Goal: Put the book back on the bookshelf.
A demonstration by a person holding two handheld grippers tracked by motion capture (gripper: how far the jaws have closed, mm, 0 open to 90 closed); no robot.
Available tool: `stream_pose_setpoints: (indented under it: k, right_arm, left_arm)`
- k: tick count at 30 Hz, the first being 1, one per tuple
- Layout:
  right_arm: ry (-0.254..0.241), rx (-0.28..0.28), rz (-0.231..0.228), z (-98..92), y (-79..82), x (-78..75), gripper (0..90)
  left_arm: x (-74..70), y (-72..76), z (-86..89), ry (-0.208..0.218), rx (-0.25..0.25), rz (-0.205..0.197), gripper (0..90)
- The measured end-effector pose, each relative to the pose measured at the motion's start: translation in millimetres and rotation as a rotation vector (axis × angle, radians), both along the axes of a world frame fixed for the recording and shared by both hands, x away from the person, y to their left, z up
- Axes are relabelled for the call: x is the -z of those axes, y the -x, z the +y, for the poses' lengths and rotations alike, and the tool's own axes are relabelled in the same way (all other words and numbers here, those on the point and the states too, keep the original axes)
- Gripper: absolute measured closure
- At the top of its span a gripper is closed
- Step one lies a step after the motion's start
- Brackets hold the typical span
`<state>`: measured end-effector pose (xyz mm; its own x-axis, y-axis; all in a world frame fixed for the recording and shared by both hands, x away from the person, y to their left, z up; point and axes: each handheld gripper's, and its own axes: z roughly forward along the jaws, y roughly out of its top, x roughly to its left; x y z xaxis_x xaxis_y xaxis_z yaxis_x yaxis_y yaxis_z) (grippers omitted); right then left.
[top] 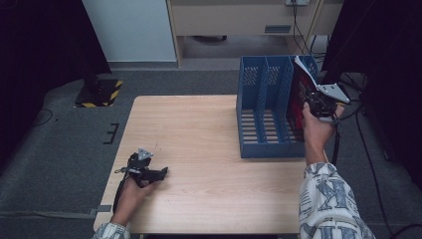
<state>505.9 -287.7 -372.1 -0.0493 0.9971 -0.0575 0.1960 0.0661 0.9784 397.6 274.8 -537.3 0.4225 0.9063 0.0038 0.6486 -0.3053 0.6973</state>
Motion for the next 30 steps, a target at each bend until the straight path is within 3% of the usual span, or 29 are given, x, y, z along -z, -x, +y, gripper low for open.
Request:
stream_pose_setpoints:
  k: [6, 12, 15, 18, 23, 30]
  right_arm:
    - [0.021, -0.036, 0.002, 11.8, 1.9, 1.5, 85.1]
    - [0.002, -0.053, 0.006, 13.4, 2.3, 1.5, 80.8]
    - [0.000, -0.065, 0.013, 15.7, 2.4, 1.7, 71.8]
    - [-0.018, -0.066, 0.022, 17.1, 3.1, 1.0, 57.4]
    - [-0.011, -0.041, 0.027, 17.7, 9.2, -4.4, 37.1]
    - [-0.030, -0.059, 0.052, 14.5, 18.1, -9.9, 22.6]
  left_arm:
    - [0.0, 0.0, 0.0, 0.000, 0.000, 0.000, 0.0]
    - [0.0, 0.0, 0.0, 0.000, 0.000, 0.000, 0.0]
    - [0.0, 0.0, 0.0, 0.000, 0.000, 0.000, 0.0]
    - [0.0, 0.0, 0.0, 0.000, 0.000, 0.000, 0.0]
    - [0.0, 0.0, 0.0, 0.000, 0.000, 0.000, 0.0]
    - [0.0, 0.0, -0.1, 0.000, 0.000, 0.000, 0.0]
